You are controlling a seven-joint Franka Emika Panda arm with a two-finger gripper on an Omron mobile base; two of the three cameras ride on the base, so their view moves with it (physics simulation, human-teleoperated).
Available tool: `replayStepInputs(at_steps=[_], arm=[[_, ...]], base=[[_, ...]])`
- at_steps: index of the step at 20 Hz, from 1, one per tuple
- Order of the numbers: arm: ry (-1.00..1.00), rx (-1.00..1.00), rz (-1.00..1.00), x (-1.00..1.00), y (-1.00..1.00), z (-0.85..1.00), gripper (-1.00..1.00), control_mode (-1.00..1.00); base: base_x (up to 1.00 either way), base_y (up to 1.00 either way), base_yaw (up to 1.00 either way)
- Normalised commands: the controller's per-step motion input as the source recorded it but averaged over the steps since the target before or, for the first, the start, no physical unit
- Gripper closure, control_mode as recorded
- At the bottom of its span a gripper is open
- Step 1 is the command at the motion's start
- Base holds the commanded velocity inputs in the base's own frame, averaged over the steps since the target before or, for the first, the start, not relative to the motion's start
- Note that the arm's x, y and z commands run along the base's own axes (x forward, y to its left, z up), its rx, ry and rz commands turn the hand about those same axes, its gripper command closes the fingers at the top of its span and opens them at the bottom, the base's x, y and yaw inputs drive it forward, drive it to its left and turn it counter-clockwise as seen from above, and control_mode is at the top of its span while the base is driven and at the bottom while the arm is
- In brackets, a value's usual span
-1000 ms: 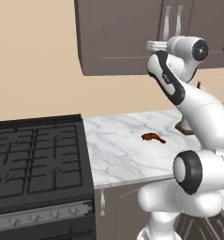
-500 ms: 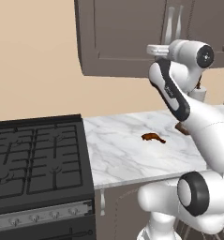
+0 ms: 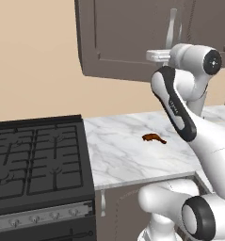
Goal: Retrieve the tupperware from the cabinet, then place the raw meat into the tupperware to avoid contamination.
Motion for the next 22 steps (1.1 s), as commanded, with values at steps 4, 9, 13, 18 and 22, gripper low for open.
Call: replayStepInputs(at_steps=[4,9,13,18,22], arm=[[0.03,-0.07,0.02,-0.60,0.61,0.18,1.00,-1.00],[0.02,-0.09,0.01,-0.59,0.68,0.12,1.00,-1.00],[0.00,-0.11,0.00,-0.56,0.75,0.03,1.00,-1.00],[0.00,-0.10,-0.01,-0.53,0.66,0.00,1.00,-1.00],[0.00,-0.11,-0.05,-0.53,0.72,0.00,-1.00,-1.00]], base=[[0.00,0.00,0.00],[0.00,0.00,0.00],[0.00,0.00,0.00],[0.00,0.00,0.00],[0.00,0.00,0.00]])
